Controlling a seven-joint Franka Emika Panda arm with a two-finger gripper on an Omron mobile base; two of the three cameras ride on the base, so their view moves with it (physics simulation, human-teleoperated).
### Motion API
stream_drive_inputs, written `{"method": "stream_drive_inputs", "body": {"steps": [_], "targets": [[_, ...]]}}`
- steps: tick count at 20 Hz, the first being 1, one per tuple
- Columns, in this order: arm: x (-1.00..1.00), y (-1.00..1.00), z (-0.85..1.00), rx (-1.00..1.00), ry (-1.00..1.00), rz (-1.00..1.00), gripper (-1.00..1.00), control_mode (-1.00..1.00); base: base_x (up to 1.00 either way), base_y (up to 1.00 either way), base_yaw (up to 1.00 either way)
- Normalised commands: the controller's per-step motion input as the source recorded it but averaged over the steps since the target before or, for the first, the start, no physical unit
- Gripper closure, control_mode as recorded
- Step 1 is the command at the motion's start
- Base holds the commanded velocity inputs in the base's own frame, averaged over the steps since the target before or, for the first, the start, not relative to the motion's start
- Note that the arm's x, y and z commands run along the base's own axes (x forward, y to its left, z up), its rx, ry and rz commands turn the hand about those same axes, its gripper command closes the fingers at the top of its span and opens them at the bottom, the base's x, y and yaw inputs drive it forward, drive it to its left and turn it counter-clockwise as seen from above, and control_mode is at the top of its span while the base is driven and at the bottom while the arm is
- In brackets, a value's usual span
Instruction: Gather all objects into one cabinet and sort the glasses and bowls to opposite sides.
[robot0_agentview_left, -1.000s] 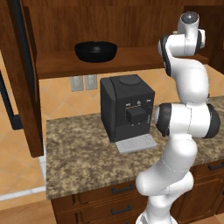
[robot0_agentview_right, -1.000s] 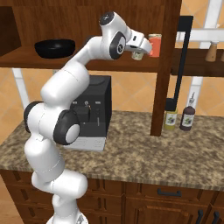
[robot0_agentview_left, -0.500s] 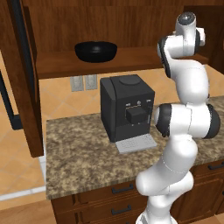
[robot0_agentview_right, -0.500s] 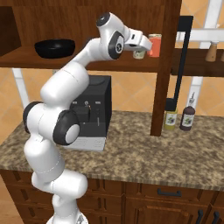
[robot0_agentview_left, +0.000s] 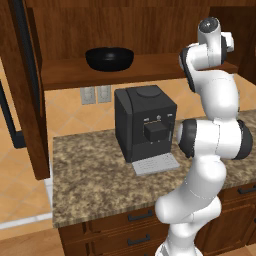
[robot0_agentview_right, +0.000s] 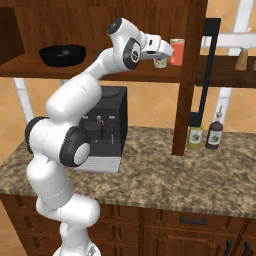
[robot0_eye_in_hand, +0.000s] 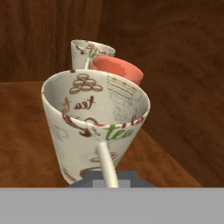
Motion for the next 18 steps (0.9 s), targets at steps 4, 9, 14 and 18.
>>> {"method": "stream_drive_inputs", "body": {"steps": [4, 9, 14, 18], "targets": [[0.00, -0.03, -0.18, 0.00, 0.00, 0.00, 1.00, -1.00, 0.00, 0.00, 0.00], [0.00, 0.00, -0.01, 0.00, 0.00, 0.00, -1.00, -1.00, 0.00, 0.00, 0.00], [0.01, 0.00, 0.00, 0.00, 0.00, 0.00, -1.00, -1.00, 0.00, 0.00, 0.00], [-0.03, 0.00, 0.00, 0.03, 0.00, 0.00, -1.00, -1.00, 0.00, 0.00, 0.00]]}}
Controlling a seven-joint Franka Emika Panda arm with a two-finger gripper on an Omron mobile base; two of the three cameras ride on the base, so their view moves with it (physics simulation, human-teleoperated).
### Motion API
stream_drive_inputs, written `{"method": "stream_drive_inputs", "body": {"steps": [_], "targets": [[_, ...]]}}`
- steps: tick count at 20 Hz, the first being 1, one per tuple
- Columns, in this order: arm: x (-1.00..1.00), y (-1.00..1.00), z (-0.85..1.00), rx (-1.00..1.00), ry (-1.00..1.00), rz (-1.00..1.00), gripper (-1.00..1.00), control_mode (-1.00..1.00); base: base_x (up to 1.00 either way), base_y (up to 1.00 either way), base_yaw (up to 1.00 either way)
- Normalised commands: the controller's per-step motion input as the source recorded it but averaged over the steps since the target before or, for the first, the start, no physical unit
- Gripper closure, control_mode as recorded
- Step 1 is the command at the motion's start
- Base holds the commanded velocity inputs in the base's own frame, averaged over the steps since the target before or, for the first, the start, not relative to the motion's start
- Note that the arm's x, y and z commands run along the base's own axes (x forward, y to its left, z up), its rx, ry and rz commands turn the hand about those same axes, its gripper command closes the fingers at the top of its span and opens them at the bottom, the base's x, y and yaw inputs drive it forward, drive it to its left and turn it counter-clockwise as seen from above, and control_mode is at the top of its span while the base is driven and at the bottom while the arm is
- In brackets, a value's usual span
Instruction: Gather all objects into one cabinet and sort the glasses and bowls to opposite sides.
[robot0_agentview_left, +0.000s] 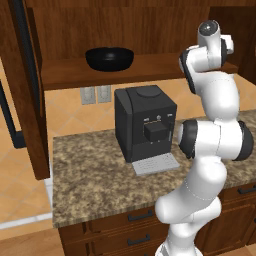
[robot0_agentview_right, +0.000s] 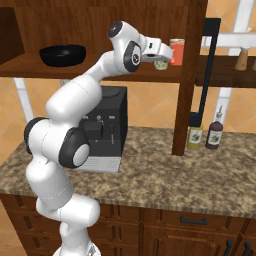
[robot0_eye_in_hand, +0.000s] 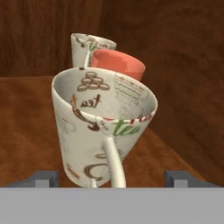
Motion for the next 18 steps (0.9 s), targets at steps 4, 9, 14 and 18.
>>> {"method": "stream_drive_inputs", "body": {"steps": [4, 9, 14, 18], "targets": [[-0.33, 0.07, 0.00, 0.07, 0.00, 0.00, -1.00, -1.00, 0.00, 0.00, 0.00], [-0.58, 0.19, 0.00, 0.05, -0.07, 0.00, -1.00, -1.00, 0.00, 0.00, 0.00], [-0.93, 0.47, -0.01, 0.01, -0.14, 0.00, -1.00, -1.00, 0.00, 0.00, 0.00], [-0.79, 0.68, 0.01, 0.04, -0.01, 0.03, -1.00, -1.00, 0.00, 0.00, 0.00]]}}
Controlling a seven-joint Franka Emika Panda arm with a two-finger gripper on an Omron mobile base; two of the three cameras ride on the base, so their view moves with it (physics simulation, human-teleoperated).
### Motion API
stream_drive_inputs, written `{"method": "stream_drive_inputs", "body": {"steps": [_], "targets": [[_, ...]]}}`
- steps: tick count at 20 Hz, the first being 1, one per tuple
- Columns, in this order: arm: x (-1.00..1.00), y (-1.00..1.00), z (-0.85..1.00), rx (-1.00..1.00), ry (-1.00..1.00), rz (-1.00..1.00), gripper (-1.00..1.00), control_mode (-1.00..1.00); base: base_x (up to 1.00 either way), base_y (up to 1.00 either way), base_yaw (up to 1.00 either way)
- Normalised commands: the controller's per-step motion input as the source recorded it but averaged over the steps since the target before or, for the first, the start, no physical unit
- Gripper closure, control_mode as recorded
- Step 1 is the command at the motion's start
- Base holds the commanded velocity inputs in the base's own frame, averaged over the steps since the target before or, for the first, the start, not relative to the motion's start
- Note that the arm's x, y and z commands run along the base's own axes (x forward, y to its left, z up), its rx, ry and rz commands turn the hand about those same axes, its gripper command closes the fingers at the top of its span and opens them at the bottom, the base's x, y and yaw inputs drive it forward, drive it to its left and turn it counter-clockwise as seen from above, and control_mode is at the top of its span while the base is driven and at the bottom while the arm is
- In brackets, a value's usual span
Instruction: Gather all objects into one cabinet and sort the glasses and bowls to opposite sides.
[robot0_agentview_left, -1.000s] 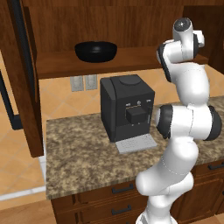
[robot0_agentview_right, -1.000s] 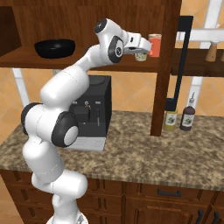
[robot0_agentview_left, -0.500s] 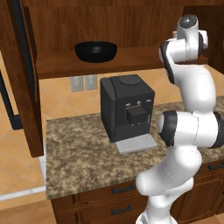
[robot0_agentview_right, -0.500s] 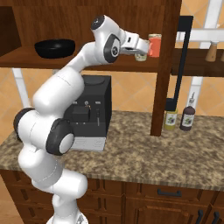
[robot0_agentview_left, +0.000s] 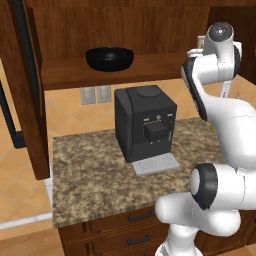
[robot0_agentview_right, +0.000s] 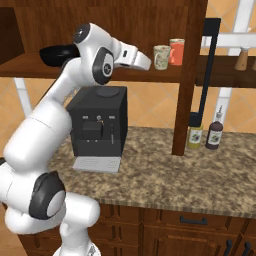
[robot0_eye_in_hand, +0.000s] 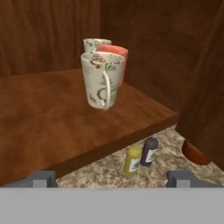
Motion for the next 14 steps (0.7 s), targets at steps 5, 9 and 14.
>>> {"method": "stream_drive_inputs", "body": {"steps": [5, 9, 14], "targets": [[-0.73, 0.70, 0.12, 0.06, 0.00, 0.07, -1.00, -1.00, 0.00, 0.00, 0.00], [-0.64, 0.47, 0.31, 0.12, 0.00, 0.07, -1.00, -1.00, 0.00, 0.00, 0.00], [-0.73, 0.34, 0.17, 0.14, 0.00, 0.08, -1.00, -1.00, 0.00, 0.00, 0.00]]}}
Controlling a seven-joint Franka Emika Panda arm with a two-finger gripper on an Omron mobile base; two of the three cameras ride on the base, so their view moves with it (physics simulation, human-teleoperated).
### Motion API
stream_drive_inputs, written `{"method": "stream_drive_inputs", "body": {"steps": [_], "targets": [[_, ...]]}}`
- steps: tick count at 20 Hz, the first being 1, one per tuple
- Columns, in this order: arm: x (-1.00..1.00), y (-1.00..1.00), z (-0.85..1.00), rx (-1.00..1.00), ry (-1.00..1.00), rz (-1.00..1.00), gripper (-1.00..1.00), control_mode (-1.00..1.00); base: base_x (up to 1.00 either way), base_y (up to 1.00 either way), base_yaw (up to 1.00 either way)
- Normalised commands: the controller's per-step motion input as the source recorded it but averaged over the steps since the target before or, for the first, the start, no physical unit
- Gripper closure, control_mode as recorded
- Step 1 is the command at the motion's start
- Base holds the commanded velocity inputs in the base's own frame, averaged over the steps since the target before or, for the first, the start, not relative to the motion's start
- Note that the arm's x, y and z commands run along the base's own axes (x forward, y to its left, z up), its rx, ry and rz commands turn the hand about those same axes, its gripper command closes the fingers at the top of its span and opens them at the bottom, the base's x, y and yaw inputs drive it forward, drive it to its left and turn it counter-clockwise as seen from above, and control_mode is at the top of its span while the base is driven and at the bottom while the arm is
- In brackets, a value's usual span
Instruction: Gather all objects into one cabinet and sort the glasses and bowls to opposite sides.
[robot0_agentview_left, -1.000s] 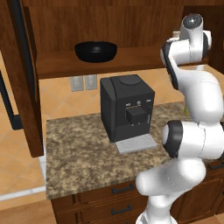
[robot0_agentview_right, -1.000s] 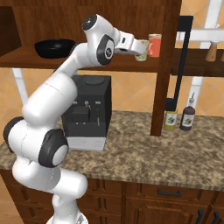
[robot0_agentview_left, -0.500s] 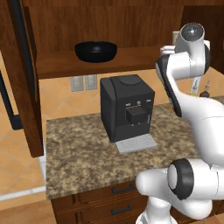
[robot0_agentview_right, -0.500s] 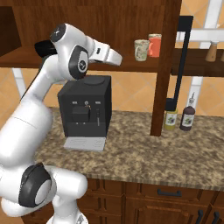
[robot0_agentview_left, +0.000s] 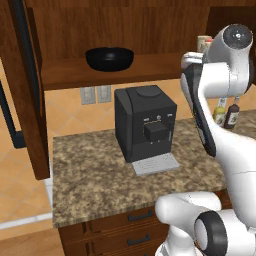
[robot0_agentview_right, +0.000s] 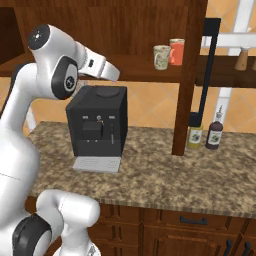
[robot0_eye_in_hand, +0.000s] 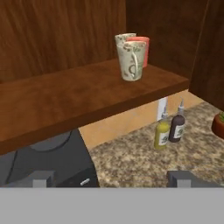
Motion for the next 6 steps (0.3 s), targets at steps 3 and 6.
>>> {"method": "stream_drive_inputs", "body": {"steps": [3, 6], "targets": [[-0.70, 0.26, 0.23, 0.17, 0.00, 0.07, -1.00, -1.00, 0.00, 0.00, 0.00], [-0.69, 0.29, 0.21, 0.16, 0.00, 0.07, -1.00, -1.00, 0.00, 0.00, 0.00]]}}
